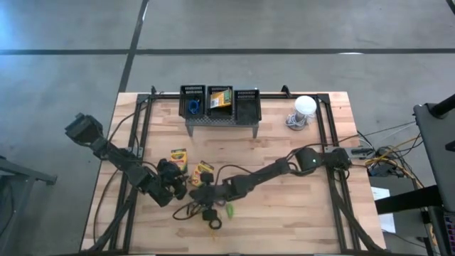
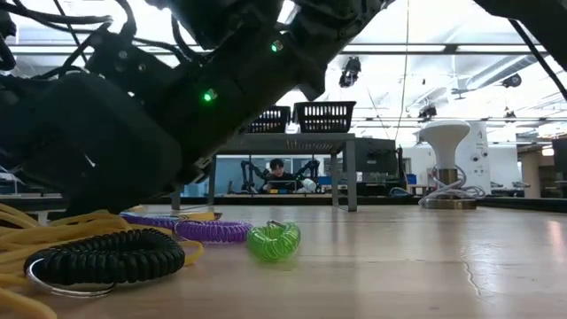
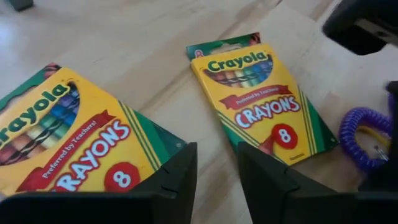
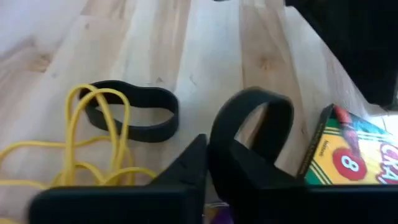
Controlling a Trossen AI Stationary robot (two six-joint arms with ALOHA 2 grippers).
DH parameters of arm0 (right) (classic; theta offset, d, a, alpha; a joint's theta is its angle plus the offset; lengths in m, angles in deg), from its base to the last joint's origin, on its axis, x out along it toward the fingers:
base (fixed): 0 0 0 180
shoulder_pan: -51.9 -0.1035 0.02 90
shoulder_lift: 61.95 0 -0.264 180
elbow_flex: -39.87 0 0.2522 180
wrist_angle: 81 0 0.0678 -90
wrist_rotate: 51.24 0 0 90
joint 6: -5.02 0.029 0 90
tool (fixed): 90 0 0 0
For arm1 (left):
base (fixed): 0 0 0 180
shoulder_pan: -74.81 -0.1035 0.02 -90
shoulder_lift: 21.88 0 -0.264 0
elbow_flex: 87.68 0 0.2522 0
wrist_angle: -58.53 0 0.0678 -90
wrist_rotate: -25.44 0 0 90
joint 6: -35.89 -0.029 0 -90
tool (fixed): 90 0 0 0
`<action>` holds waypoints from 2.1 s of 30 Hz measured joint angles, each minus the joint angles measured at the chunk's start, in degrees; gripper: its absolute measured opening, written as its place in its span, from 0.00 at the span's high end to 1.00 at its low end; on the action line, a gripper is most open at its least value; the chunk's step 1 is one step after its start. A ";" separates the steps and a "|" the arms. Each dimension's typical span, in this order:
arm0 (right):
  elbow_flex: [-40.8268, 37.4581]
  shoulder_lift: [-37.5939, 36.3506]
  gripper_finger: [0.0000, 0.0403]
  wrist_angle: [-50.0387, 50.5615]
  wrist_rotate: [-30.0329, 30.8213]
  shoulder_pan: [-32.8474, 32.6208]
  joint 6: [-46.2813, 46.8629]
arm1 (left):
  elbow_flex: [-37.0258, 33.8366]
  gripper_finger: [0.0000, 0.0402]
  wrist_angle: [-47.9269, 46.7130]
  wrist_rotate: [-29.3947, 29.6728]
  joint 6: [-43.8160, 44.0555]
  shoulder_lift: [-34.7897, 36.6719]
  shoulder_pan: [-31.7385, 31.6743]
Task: Pick & Place Office Desk Supplies
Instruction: Put the black rubber band into the right black bin on the shelf
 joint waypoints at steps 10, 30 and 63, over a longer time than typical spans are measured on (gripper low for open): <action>-0.54 -10.79 0.98 13.87 5.95 -3.75 -5.98 | 0.00 0.70 0.31 0.02 -0.15 0.00 0.00; -25.33 -50.03 0.98 22.14 18.90 14.17 -2.05 | 0.04 0.70 24.97 8.21 -23.64 0.00 -0.07; -27.45 -49.59 0.60 26.00 -1.64 40.40 1.73 | 0.02 0.70 24.17 7.97 -24.00 0.00 -0.11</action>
